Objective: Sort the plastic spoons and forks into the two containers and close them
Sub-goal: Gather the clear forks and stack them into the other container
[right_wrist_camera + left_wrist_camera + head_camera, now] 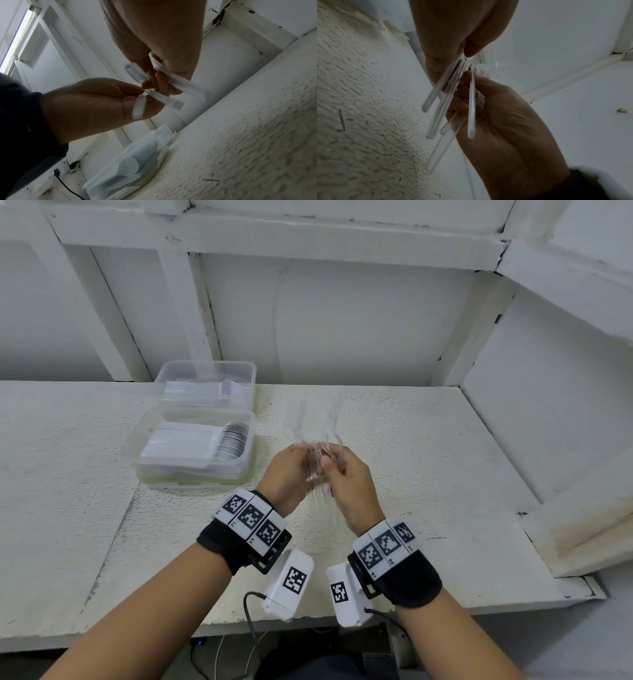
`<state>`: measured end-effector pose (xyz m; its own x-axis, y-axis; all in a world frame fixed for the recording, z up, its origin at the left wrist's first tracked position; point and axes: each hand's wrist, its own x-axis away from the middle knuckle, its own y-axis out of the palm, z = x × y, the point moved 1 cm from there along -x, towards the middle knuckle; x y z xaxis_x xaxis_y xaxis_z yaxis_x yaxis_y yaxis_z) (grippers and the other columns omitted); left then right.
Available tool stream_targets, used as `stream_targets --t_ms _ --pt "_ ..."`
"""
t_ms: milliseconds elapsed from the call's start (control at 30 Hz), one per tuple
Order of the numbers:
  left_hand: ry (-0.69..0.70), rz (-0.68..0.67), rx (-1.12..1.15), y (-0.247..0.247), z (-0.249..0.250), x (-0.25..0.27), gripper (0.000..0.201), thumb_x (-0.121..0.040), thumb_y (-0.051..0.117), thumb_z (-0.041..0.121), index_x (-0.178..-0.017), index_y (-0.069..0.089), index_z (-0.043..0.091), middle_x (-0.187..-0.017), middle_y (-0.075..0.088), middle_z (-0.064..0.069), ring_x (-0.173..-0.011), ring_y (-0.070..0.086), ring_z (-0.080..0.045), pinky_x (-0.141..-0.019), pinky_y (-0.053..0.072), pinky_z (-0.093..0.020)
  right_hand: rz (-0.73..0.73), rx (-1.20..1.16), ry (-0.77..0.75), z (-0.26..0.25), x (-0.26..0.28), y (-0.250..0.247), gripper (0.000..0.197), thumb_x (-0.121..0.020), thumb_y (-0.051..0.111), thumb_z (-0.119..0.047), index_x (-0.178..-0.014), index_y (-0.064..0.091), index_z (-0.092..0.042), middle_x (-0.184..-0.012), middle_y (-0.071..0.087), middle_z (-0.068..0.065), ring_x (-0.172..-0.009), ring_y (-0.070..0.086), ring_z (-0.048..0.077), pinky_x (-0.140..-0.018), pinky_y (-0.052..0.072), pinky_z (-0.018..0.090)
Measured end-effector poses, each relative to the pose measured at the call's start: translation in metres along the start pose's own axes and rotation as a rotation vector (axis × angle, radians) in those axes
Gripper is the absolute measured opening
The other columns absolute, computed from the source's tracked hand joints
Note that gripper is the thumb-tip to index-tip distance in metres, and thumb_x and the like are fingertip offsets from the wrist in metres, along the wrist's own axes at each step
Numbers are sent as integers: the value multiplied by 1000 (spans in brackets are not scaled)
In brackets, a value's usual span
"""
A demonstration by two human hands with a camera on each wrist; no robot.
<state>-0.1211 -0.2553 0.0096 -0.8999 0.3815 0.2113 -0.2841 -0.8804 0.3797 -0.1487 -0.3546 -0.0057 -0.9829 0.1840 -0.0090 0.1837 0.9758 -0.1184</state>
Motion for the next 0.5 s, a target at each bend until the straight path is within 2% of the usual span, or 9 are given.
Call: stream_targets --t_ms 100,167,267,367,433,500 --pt "-18 36 -13 0 -3 -3 32 -95 29 6 -90 60 1 -85 60 -16 -75 57 -19 -61 53 -25 -17 11 -10 0 -2 1 28 -96 45 -5 -118 61 -13 -105 66 -1 -97 62 7 -84 48 17" --pt "-44 40 -5 0 -5 -5 32 -98 29 12 -94 59 2 -91 61 -15 -82 58 -20 -66 53 -25 -9 24 -12 1 -3 1 27 -96 46 -6 -118 61 -12 -105 65 -2 -101 61 11 -88 48 20" --pt "-65 29 16 -2 -6 -9 33 -101 29 17 -92 59 6 -85 65 -6 -78 63 -14 -71 50 -25 5 126 -32 1 -4 0 26 -96 47 -12 -118 61 -15 -104 64 -5 -100 60 9 -85 47 16" --pt "-70 26 27 -4 -4 -9 31 -102 32 18 -93 58 5 -78 67 -4 -69 66 -13 -64 53 -23 3 255 -49 1 -6 0 26 -96 47 -16 -119 61 -18 -106 61 4 -100 58 16 -89 49 28" --pt "-70 55 17 -5 -4 -10 29 -101 35 18 -92 59 6 -73 68 -2 -66 66 -12 -59 52 -22 -11 307 -67 -2 -6 0 27 -97 46 -18 -120 59 -17 -106 59 6 -101 57 18 -89 49 30" --pt "-73 89 16 -4 -3 -10 26 -101 37 18 -89 59 8 -70 70 1 -62 66 -9 -55 52 -21 -31 311 -76 -6 -6 -1 25 -98 42 -20 -120 53 -17 -105 57 2 -97 56 14 -79 47 19"
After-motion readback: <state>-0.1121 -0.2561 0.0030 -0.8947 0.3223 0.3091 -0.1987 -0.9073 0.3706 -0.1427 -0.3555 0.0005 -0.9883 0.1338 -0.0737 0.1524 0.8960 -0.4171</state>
